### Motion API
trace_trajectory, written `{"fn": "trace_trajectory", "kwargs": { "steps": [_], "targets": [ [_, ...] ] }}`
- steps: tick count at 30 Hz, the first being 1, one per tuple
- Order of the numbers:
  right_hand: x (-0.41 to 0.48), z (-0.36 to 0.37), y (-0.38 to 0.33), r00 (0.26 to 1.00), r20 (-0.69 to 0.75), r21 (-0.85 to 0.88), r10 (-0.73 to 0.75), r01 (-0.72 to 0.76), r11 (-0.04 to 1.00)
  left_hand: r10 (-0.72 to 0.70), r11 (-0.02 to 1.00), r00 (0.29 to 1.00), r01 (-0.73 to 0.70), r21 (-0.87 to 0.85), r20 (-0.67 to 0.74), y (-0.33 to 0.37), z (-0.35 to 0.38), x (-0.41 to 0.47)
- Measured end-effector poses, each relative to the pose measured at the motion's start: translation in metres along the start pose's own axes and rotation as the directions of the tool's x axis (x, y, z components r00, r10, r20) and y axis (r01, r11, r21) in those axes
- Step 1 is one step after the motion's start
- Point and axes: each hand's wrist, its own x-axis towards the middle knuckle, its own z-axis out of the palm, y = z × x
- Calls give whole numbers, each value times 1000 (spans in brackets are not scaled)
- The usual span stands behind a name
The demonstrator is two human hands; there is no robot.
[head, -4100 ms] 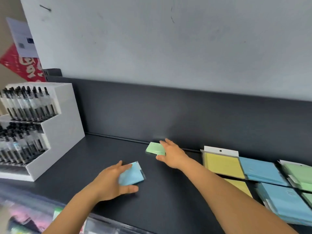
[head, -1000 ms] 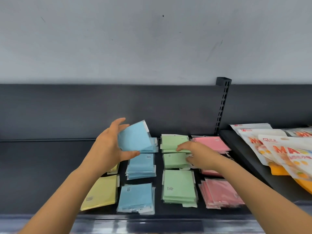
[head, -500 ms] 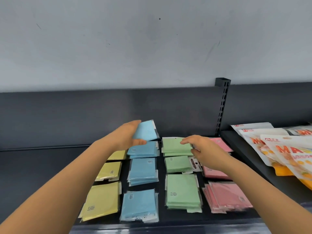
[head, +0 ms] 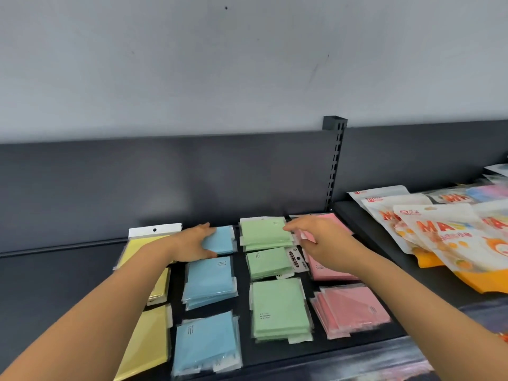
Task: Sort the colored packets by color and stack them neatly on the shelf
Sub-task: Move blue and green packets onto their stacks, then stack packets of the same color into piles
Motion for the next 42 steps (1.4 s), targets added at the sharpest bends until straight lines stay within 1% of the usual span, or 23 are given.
{"fn": "trace_trajectory", "kwargs": {
  "steps": [3,5,7,9,10,14,17,19,22,27,30,35,37,42],
  "targets": [
    [-1,2,-2,1000,10,23,-7,7,1000,32,996,997,-37,-79,-70,-4,-3,-5],
    [-2,2,-5,999,3,32,-35,35,999,57,981,986,-84,-173,-155,-6,-10,-14],
    [-3,2,-10,998,-9,30,-63,63,998,90,947,960,-165,-277,-264,-6,-18,-29],
    [-4,1,-13,996,-19,20,-87,88,996,111,905,932,-238,-353,-344,1,-26,-48],
    [-5,1,-14,995,-21,21,-95,95,995,109,898,924,-249,-362,-367,4,-29,-58],
    [-7,4,-19,993,-23,58,-114,116,992,59,918,897,-222,-330,-438,12,-22,-95],
    [-12,8,-24,988,-16,66,-156,157,985,29,889,875,-244,-388,-484,20,-4,-117],
    [-16,9,-25,985,-6,73,-175,175,982,14,867,876,-251,-431,-482,26,9,-129],
    [-20,13,-25,983,11,89,-186,184,979,-10,869,888,-220,-444,-459,30,25,-140],
    [-26,22,-27,976,45,142,-212,204,969,-85,855,882,-175,-489,-464,33,34,-156],
    [-30,29,-31,969,57,173,-242,229,958,-108,873,876,-143,-466,-470,29,38,-169],
    [-40,44,-51,952,91,196,-292,270,943,-217,899,838,-29,-437,-500,19,46,-195],
    [-45,50,-62,944,106,214,-312,284,934,-271,897,828,32,-440,-492,10,48,-204],
    [-47,63,-98,931,140,243,-336,297,923,-326,898,831,122,-423,-452,-18,50,-221]
  ]
}}
